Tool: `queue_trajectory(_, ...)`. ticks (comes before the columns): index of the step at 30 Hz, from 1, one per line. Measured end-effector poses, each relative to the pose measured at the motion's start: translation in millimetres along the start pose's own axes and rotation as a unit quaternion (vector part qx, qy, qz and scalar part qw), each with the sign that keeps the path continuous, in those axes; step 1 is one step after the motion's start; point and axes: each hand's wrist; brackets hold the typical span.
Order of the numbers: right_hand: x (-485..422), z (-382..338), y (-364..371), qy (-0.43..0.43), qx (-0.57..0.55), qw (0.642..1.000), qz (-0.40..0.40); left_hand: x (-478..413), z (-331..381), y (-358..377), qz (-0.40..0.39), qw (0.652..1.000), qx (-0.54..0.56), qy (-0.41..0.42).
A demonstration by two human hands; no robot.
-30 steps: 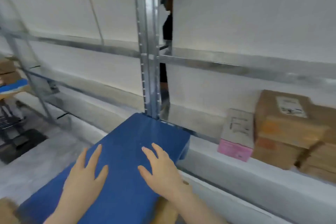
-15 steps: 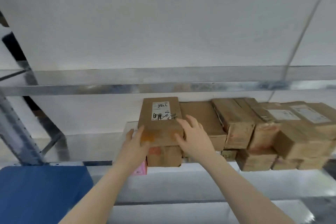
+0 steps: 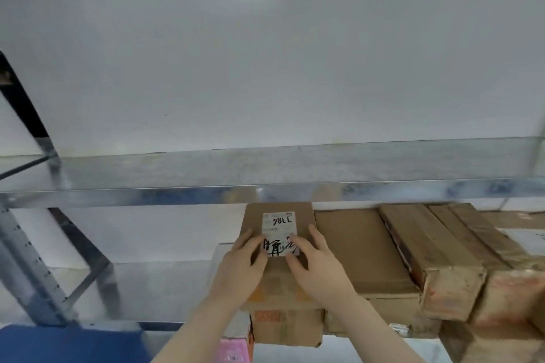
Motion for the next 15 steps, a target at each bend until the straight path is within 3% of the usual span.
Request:
queue_trajectory(7,20,-20,1,-0.047,-0.002,0.999,0.025,30,1,-17,0.046,0.999,-0.005,0.019)
queue_trajectory(11,43,-58,17,-0.101,-0.010,0.994,0.033,81,-13,-51,0.091,0.995,-0.031,-0.017)
queue_trajectory(15,68,-123,56,-0.181,-0.057,0.982,-0.019,153,-41,-105,0.185,0.976,-0.072,-0.088)
Point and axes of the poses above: each hand's wrist, its own x-axis away from the middle knuckle, its own y-axis out of the palm, z = x × y, and after that the axes turned 5 degrees about x, right-handed
